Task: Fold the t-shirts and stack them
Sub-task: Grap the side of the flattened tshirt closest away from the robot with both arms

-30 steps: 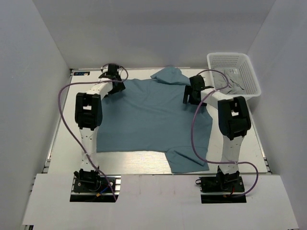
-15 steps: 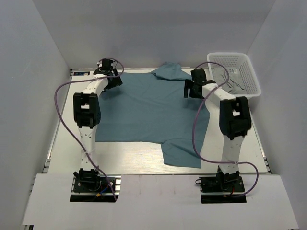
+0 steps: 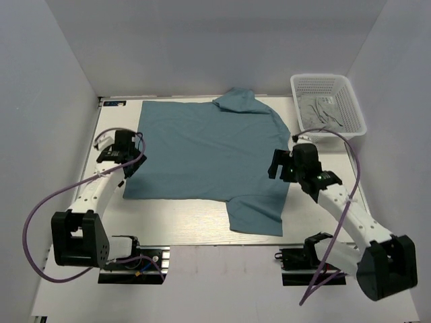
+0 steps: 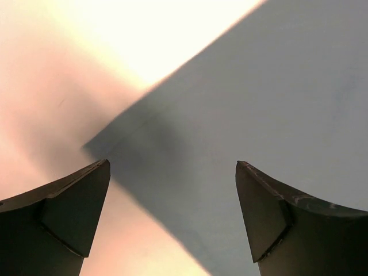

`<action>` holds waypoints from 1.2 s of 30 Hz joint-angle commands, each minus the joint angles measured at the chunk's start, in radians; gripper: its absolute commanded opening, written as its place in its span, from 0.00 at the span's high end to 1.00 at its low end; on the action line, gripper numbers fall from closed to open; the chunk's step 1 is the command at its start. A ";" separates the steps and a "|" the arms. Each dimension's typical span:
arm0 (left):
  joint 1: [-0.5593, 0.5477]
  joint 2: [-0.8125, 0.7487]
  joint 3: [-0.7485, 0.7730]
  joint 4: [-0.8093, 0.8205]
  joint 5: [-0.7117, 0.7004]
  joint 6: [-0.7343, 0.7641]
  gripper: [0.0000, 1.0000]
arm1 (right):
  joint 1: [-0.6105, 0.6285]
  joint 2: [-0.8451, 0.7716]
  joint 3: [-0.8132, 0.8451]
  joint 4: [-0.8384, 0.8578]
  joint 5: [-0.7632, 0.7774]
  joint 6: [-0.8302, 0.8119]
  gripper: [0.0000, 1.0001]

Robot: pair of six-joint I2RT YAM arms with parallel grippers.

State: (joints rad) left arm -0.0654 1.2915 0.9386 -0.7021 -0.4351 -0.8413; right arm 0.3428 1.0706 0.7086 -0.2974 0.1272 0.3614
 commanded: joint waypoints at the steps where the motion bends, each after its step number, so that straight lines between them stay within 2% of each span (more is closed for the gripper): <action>1: 0.028 -0.052 -0.092 -0.101 -0.028 -0.206 0.00 | 0.005 -0.127 -0.057 -0.032 0.003 0.066 0.10; 4: 0.050 -0.162 -0.205 -0.032 -0.019 -0.246 0.00 | 0.004 -0.190 -0.072 -0.054 0.006 0.061 0.10; 7: 0.068 -0.179 -0.231 -0.017 -0.022 -0.236 0.00 | -0.001 -0.225 -0.092 -0.046 0.002 0.059 0.10; 10: 0.094 -0.088 -0.207 -0.005 -0.022 -0.236 0.00 | 0.002 -0.221 -0.107 -0.048 -0.021 0.057 0.10; 14: 0.116 0.014 -0.207 0.079 0.068 -0.225 0.00 | 0.002 -0.202 -0.133 -0.060 -0.038 0.062 0.10; 16: 0.127 0.043 -0.216 0.089 0.068 -0.225 0.00 | 0.002 -0.204 -0.147 -0.065 -0.035 0.065 0.10; 20: 0.147 0.077 -0.238 0.153 0.067 -0.225 0.18 | 0.004 -0.222 -0.191 -0.091 -0.047 0.085 0.10; 21: 0.156 0.077 -0.247 0.177 0.067 -0.225 0.28 | 0.002 -0.245 -0.202 -0.095 -0.064 0.088 0.10; 24: 0.165 0.118 -0.247 0.196 0.091 -0.216 0.41 | 0.004 -0.287 -0.251 -0.139 -0.037 0.119 0.10; 26: 0.165 0.138 -0.247 0.196 0.101 -0.206 0.56 | 0.005 -0.302 -0.248 -0.163 -0.021 0.128 0.10; 28: 0.174 0.154 -0.256 0.196 0.101 -0.197 0.80 | 0.005 -0.317 -0.247 -0.184 -0.043 0.143 0.10; 31: 0.174 0.154 -0.267 0.196 0.111 -0.197 1.00 | 0.008 -0.299 -0.230 -0.198 -0.092 0.171 0.10; 36: 0.174 0.083 -0.277 0.196 0.133 -0.176 1.00 | 0.027 -0.242 -0.210 -0.330 -0.083 0.229 0.10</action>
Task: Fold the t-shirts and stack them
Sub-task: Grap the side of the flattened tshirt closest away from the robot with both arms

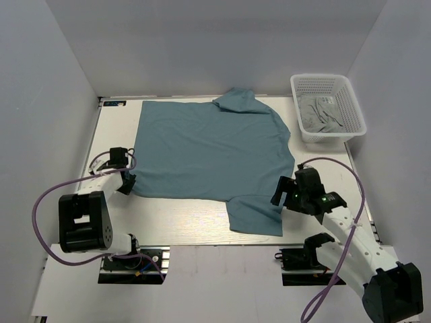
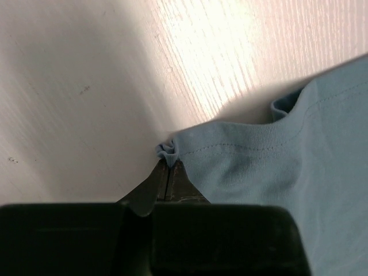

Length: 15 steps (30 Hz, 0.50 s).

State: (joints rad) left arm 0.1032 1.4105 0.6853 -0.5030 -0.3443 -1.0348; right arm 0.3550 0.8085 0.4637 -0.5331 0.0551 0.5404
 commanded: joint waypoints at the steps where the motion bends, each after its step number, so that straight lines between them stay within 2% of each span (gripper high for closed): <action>1: 0.006 -0.047 -0.024 0.009 0.051 0.034 1.00 | 0.027 0.021 0.032 -0.090 -0.041 0.061 0.10; 2: 0.006 -0.056 -0.024 0.009 0.063 0.035 1.00 | 0.033 0.027 0.027 -0.087 -0.090 0.070 0.10; 6: 0.006 -0.081 -0.033 -0.020 0.064 0.045 1.00 | 0.067 0.078 0.021 -0.150 -0.075 0.112 0.10; 15: 0.006 -0.081 -0.043 0.000 0.105 0.071 1.00 | 0.176 0.043 -0.003 -0.212 -0.139 0.207 0.10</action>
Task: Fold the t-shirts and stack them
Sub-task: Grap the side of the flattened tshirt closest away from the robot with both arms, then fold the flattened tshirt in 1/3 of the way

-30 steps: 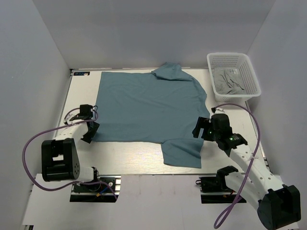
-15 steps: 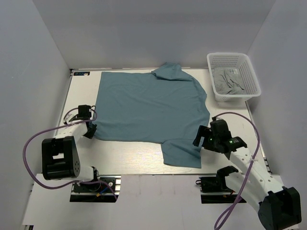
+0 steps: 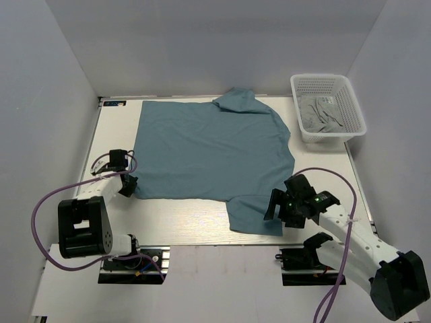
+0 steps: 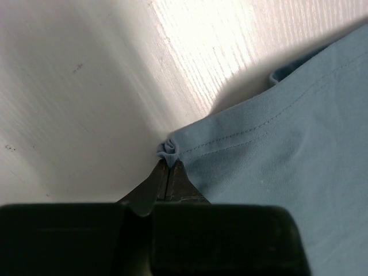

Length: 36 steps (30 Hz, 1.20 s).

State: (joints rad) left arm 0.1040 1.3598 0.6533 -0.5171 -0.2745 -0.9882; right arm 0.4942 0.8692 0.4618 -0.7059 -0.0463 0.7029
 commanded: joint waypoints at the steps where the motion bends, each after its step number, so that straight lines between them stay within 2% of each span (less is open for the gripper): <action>1: 0.005 -0.030 -0.011 0.014 0.044 0.034 1.00 | 0.046 -0.016 -0.002 -0.050 -0.017 0.044 0.10; 5: 0.005 -0.011 -0.001 0.014 0.054 0.043 1.00 | 0.110 0.010 0.025 -0.049 0.017 0.055 0.10; 9: 0.005 -0.011 -0.001 0.014 0.044 0.043 1.00 | 0.177 0.103 0.011 -0.026 0.043 0.102 0.10; 13: 0.005 -0.045 0.008 -0.009 0.044 0.052 1.00 | 0.227 0.186 0.000 0.057 0.082 0.127 0.12; 15: 0.005 -0.056 0.008 -0.026 0.035 0.052 1.00 | 0.240 0.201 -0.008 0.098 0.063 0.132 0.28; 16: 0.005 -0.071 0.008 -0.037 0.035 0.052 1.00 | 0.262 0.214 -0.011 0.103 0.060 0.136 0.40; 17: 0.005 -0.080 0.008 -0.037 0.035 0.052 1.00 | 0.267 0.224 -0.012 0.105 0.057 0.151 0.69; 20: 0.005 -0.125 -0.011 -0.072 0.035 0.017 1.00 | 0.288 0.231 -0.002 0.070 0.081 0.196 1.00; 23: 0.005 -0.180 -0.032 -0.081 0.035 -0.001 1.00 | 0.302 0.185 0.015 0.019 0.109 0.216 1.00; 29: 0.005 -0.252 -0.055 -0.159 0.014 -0.035 1.00 | 0.333 0.104 0.049 -0.056 0.057 0.199 1.00; 32: 0.005 -0.261 -0.055 -0.231 -0.002 -0.044 1.00 | 0.356 0.082 0.003 -0.050 -0.041 0.198 1.00; 36: 0.005 -0.297 -0.076 -0.251 -0.012 -0.053 1.00 | 0.398 0.051 0.044 0.019 -0.130 0.136 1.00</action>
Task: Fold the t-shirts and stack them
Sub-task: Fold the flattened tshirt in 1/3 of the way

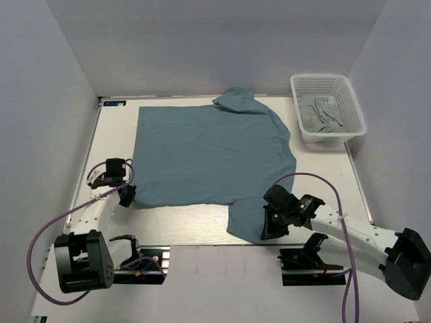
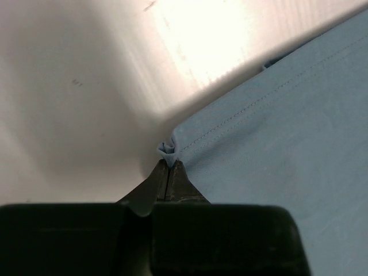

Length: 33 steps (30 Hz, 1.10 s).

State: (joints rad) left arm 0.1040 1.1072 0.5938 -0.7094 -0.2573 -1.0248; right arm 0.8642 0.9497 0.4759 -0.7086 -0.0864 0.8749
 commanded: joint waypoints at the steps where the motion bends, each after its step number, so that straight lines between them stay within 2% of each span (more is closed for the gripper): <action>1: 0.005 -0.053 -0.017 -0.059 -0.030 -0.017 1.00 | 0.033 -0.031 0.046 0.040 -0.090 -0.051 1.00; 5: 0.005 -0.075 -0.006 -0.025 -0.011 -0.017 1.00 | 0.026 -0.023 0.076 0.050 -0.004 -0.054 1.00; 6: 0.005 -0.061 0.004 -0.015 -0.011 -0.017 1.00 | 0.024 -0.006 0.082 0.060 0.079 -0.038 1.00; 11: 0.005 0.009 0.066 -0.015 0.021 -0.017 1.00 | 0.000 0.021 0.156 0.113 0.215 0.006 1.00; 16: 0.005 0.051 0.113 0.030 0.055 -0.008 1.00 | -0.046 -0.012 0.246 0.103 0.448 0.023 1.00; 22: 0.005 0.085 0.182 0.048 0.064 -0.038 1.00 | -0.114 0.030 0.357 0.161 0.539 -0.086 1.00; 27: 0.005 0.127 0.242 0.082 0.064 -0.057 1.00 | -0.188 0.135 0.427 0.250 0.530 -0.177 1.00; 33: 0.005 0.210 0.297 0.129 0.064 -0.066 1.00 | -0.283 0.184 0.457 0.389 0.522 -0.228 1.00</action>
State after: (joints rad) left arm 0.1040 1.2919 0.8398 -0.6231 -0.1940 -1.0752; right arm 0.6212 1.1282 0.8722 -0.4358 0.3973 0.6975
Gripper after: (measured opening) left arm 0.019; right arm 0.034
